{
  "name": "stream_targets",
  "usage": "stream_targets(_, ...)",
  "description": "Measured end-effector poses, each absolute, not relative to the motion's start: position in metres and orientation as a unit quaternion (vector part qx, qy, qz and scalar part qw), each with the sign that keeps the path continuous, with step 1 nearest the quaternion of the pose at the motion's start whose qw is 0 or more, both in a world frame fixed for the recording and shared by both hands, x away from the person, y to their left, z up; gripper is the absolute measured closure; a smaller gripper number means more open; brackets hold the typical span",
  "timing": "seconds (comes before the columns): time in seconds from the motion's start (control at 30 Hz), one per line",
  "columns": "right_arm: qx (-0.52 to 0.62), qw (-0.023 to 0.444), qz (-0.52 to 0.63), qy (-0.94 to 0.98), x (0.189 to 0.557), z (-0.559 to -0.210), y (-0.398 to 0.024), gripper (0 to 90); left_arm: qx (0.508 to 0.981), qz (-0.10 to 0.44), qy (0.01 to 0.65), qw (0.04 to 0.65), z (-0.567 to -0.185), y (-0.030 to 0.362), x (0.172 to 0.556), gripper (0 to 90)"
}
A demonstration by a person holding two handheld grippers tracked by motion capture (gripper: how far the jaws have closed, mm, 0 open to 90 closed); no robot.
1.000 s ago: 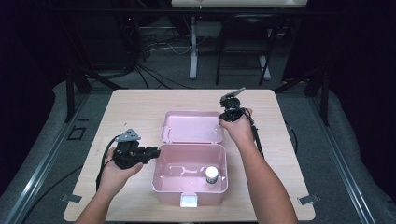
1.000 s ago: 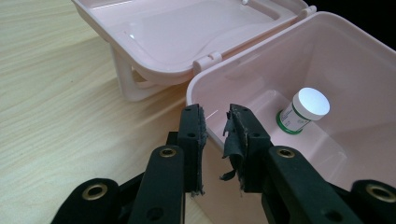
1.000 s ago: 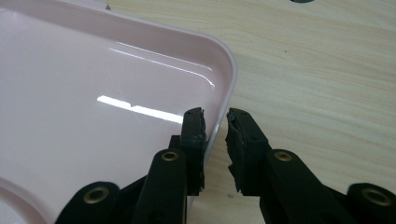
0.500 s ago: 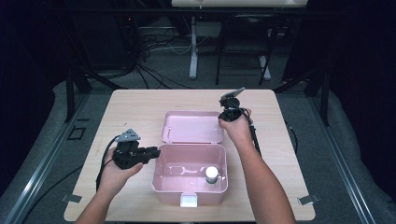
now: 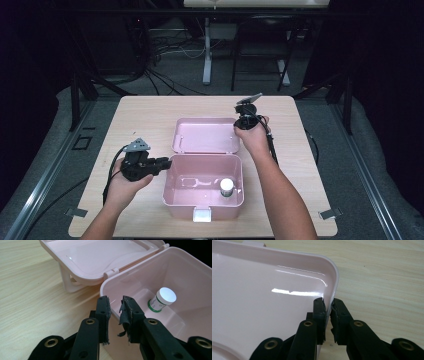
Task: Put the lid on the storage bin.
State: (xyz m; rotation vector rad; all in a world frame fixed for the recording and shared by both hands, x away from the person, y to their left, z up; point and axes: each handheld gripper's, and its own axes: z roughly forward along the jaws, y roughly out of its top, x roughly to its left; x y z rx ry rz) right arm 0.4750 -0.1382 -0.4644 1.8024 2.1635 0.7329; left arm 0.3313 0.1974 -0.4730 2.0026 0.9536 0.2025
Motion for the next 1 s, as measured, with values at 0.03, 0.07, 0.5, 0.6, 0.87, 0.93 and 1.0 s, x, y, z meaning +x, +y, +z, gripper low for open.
stream_targets(0.03, 0.616, 0.117, 0.252, 0.737, 0.475, -0.464, -0.138, 82.6, 0.807, 0.082, 0.384, 0.441, -0.473, 0.197, 0.331, 75.7)
stream_targets(0.07, 0.614, 0.119, 0.251, 0.738, 0.474, -0.464, -0.138, 82.6, 0.806, 0.081, 0.385, 0.441, -0.473, 0.197, 0.331, 75.7)
stream_targets(0.5, 0.609, 0.135, 0.267, 0.735, 0.470, -0.459, -0.138, 83.2, 0.805, 0.081, 0.387, 0.442, -0.473, 0.197, 0.331, 75.8)
stream_targets(0.6, 0.607, 0.139, 0.270, 0.734, 0.469, -0.457, -0.138, 83.5, 0.806, 0.081, 0.386, 0.441, -0.473, 0.197, 0.331, 75.8)
stream_targets(0.87, 0.603, 0.146, 0.284, 0.731, 0.465, -0.450, -0.139, 83.8, 0.805, 0.081, 0.388, 0.442, -0.473, 0.197, 0.331, 75.9)
stream_targets(0.93, 0.602, 0.148, 0.286, 0.731, 0.464, -0.449, -0.140, 83.8, 0.805, 0.081, 0.387, 0.442, -0.473, 0.197, 0.331, 75.9)
stream_targets(1.0, 0.601, 0.150, 0.288, 0.731, 0.463, -0.448, -0.139, 83.9, 0.805, 0.080, 0.389, 0.442, -0.473, 0.197, 0.331, 75.9)
